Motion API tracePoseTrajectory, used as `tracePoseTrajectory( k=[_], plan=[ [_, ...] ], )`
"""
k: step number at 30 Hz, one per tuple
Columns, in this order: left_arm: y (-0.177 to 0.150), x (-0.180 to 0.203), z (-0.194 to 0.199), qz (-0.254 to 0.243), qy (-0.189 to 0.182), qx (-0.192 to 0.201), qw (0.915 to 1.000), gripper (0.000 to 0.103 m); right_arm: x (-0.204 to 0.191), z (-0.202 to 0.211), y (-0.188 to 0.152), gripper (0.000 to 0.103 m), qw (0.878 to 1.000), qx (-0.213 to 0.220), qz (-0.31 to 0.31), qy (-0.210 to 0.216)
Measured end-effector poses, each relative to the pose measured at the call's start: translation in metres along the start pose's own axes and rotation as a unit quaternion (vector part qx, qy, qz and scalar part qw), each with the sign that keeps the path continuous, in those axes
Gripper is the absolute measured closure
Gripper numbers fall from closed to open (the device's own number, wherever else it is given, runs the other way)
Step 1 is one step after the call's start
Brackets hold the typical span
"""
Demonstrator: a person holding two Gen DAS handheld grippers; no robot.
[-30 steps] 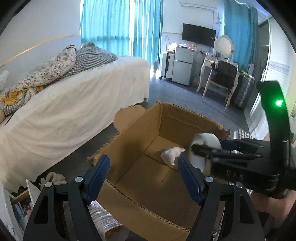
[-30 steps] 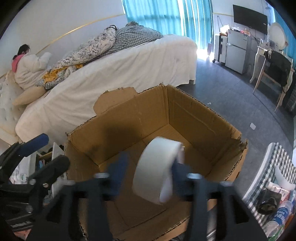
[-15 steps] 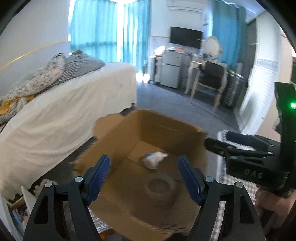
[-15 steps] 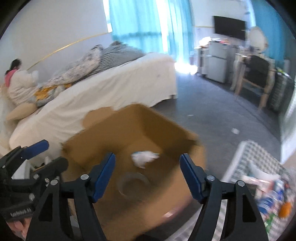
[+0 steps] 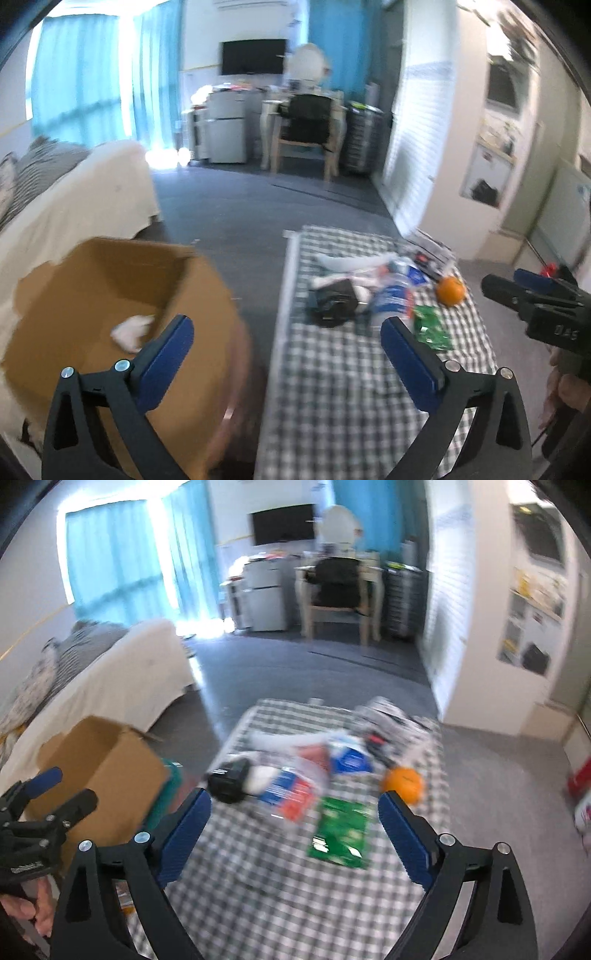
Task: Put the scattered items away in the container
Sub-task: 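Move both grippers back over the items on the bed, then grasp the clear floss jar with the left gripper while the right grasps the orange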
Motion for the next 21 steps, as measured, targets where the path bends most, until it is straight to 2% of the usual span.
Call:
tracePoseTrajectory(
  k=[4,8,11,15,19,21],
  plan=[
    [-0.005,0.034,-0.039,-0.019,-0.011,-0.018,0.9996,0.0,0.034,-0.001,-0.012,0.005,1.0,-0.004,-0.015,-0.011],
    [-0.014,0.064,-0.074,-0.009,-0.054,-0.035,0.9979,0.0,0.055,-0.016,-0.021,0.005,1.0,-0.015,-0.021,-0.011],
    [-0.02,0.093,-0.105,-0.021,-0.086,-0.052,0.9947,0.0,0.072,-0.025,-0.026,0.005,0.999,-0.018,-0.027,-0.009],
    [-0.021,0.117,-0.142,-0.043,-0.089,-0.062,0.9932,0.0,0.093,-0.033,-0.029,0.005,0.999,-0.02,-0.042,-0.005],
    [-0.024,0.129,-0.174,-0.047,-0.089,-0.083,0.9915,0.017,0.109,-0.047,-0.03,0.005,0.999,-0.027,-0.047,0.004],
    [-0.027,0.132,-0.186,-0.05,-0.085,-0.092,0.9909,0.02,0.116,-0.053,-0.031,0.005,0.998,-0.032,-0.052,0.005]
  ],
)
Point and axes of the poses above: each gripper's, at about its wrist camera, not at the fingertips, and z roughly against the way its jaws point, x to its right, y to its top, the point moved 9 cm from there along -z, roughly the way its jaws point, and after that the axes turned 7 degrees about -y, right-handed, at the moved point
